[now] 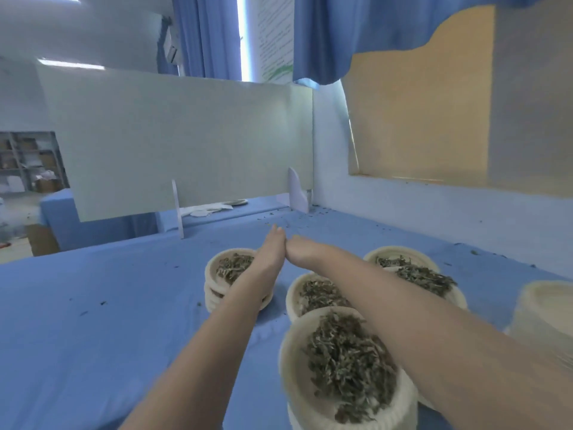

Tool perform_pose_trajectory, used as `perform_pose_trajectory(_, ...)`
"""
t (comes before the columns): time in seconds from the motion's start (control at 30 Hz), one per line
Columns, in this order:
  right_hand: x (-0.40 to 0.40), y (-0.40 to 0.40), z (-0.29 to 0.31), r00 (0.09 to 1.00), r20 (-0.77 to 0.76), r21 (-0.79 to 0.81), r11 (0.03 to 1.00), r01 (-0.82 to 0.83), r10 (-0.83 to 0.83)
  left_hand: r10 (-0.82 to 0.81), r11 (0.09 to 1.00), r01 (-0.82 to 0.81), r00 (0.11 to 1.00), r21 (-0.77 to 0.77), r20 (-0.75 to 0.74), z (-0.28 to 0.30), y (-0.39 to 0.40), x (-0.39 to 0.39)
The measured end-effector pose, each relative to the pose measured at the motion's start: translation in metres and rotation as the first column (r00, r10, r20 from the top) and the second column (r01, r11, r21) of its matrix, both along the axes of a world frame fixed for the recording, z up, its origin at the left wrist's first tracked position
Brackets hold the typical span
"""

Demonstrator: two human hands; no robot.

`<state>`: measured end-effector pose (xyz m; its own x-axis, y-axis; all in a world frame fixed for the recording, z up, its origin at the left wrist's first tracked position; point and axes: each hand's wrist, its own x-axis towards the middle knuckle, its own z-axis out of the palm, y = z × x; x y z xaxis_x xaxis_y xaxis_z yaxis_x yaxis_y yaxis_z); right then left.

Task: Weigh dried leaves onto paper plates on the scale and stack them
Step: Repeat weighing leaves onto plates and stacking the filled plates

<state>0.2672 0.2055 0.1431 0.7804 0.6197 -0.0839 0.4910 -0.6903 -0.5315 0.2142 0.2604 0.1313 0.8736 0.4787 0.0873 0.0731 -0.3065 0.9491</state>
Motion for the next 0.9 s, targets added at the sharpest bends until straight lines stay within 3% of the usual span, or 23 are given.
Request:
perform_pose_trajectory(0.13, -0.005, -0.091, 0.014, 0.990, 0.076, 0.029, 0.993, 0.113, -0.114, -0.135, 0.990, 0.135, 0.991, 0.048, -0.009, 0.020, -0.084, -0.011)
perform_pose_trajectory(0.27, -0.009, -0.198, 0.025, 0.967, 0.109, 0.068, 0.972, 0.226, -0.233, -0.262, 0.965, 0.262, 0.965, 0.003, -0.018, 0.027, -0.179, -0.002)
perform_pose_trajectory(0.4, -0.003, -0.307, 0.021, 0.919, 0.174, 0.007, 0.934, 0.358, -0.354, -0.391, 0.920, 0.390, 0.917, -0.030, -0.078, 0.012, -0.268, 0.023)
perform_pose_trajectory(0.57, 0.009, -0.413, -0.011, 0.834, 0.172, -0.124, 0.828, 0.547, -0.525, -0.350, 0.852, 0.417, 0.904, 0.318, -0.246, -0.029, -0.328, 0.055)
perform_pose_trajectory(0.77, 0.033, -0.446, -0.057, 0.771, 0.118, -0.050, 0.772, 0.634, -0.626, -0.249, 0.830, 0.377, 0.910, 0.412, -0.331, -0.057, -0.330, 0.084)
perform_pose_trajectory(0.9, 0.038, -0.450, -0.065, 0.786, 0.127, -0.005, 0.792, 0.611, -0.606, -0.275, 0.758, 0.420, 0.900, 0.499, -0.339, -0.051, -0.330, 0.087)
